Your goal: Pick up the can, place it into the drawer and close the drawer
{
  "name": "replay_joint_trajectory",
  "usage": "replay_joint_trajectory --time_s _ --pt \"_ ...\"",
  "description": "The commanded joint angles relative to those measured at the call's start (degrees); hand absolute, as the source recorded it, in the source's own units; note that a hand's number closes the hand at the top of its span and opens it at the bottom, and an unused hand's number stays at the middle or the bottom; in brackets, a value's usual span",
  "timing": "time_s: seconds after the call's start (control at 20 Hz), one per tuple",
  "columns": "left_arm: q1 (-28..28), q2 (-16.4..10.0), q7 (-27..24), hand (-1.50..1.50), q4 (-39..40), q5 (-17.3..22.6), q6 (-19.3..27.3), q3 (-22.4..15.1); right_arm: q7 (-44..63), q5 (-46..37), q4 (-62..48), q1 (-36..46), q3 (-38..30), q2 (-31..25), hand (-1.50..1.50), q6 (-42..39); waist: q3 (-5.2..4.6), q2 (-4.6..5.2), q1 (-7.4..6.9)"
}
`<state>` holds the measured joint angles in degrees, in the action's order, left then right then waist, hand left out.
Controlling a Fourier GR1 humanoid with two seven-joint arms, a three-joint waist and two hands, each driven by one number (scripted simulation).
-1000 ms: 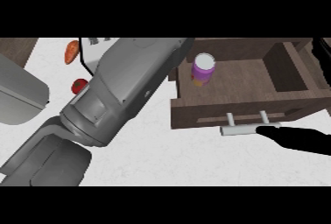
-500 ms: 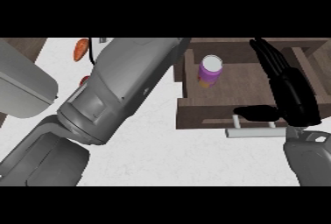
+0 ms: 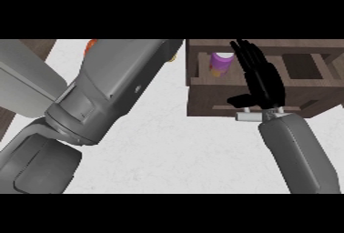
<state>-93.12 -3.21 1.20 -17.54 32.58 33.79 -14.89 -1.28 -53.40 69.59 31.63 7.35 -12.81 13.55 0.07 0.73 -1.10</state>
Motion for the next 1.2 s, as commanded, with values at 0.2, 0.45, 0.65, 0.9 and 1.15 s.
replay_joint_trajectory --time_s 0.2,0.45,0.65,0.9,1.15 --pt "2.2 -5.4 2.6 -1.50 -3.1 -1.4 -2.8 0.3 -2.9 -5.0 -21.4 11.5 -4.3 1.9 -1.50 12.0 0.00 0.02 -1.01" --pt "5.3 -6.7 4.8 -1.50 -6.8 -2.7 -2.6 -1.0 -1.4 -6.6 -30.9 18.7 -7.4 3.4 -1.50 19.4 -0.02 -0.20 -2.28" --pt "8.5 -7.7 5.2 -1.50 -9.7 -2.9 -2.8 -0.8 -2.0 -7.5 -37.6 25.0 -8.5 3.4 -1.50 21.6 -0.04 -0.13 -2.84" --pt "11.6 -10.6 7.0 -1.50 -14.5 -2.7 -5.2 -0.9 -1.6 -8.7 -44.9 29.5 -9.9 3.7 -1.50 26.0 -0.04 0.20 -4.03" --pt "14.8 -11.5 8.3 -1.50 -19.9 -3.8 -4.7 -2.5 -2.7 -8.1 -48.3 33.8 -11.8 0.6 -1.50 25.7 -0.03 0.10 -5.53"
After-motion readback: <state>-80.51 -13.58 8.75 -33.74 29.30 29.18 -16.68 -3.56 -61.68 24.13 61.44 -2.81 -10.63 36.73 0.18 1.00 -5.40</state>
